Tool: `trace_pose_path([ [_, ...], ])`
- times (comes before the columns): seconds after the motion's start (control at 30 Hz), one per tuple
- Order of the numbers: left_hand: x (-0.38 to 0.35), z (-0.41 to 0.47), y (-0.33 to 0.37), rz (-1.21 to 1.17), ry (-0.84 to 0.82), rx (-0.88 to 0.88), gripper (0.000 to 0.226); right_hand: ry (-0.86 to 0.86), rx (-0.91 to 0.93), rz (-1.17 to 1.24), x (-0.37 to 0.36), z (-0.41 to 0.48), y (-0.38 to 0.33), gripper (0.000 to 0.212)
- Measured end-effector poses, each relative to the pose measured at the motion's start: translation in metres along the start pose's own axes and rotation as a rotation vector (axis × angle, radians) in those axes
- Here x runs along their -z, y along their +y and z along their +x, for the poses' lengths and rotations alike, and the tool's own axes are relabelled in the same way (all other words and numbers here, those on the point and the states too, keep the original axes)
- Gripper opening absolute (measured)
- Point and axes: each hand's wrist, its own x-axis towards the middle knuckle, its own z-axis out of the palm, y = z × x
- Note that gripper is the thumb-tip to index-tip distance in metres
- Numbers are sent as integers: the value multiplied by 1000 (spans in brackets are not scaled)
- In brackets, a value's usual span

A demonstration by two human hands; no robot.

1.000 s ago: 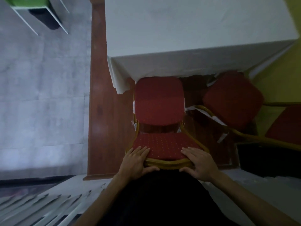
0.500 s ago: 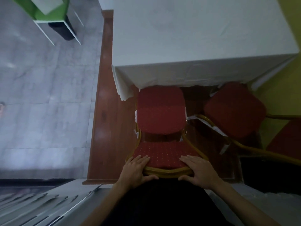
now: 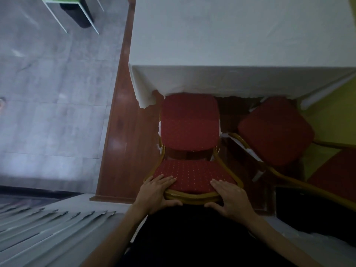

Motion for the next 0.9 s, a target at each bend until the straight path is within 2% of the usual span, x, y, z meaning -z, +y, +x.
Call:
trace_pose_path([
  [0.2,4,-3,-3,39,-66,21,106,-26,-13,-7,0,-3,-7,91],
  [0.33,5,-5,-7,65,-64,11,108,-73,-11,18,-1,-2,-10,90],
  [0.6,5,-5,-6,100,-64,9,107,-45,16,74,3,4,-8,86],
  [0.9,8,-12,-18,46,-36,0,105,-71,13,102,2,10,-24,84],
])
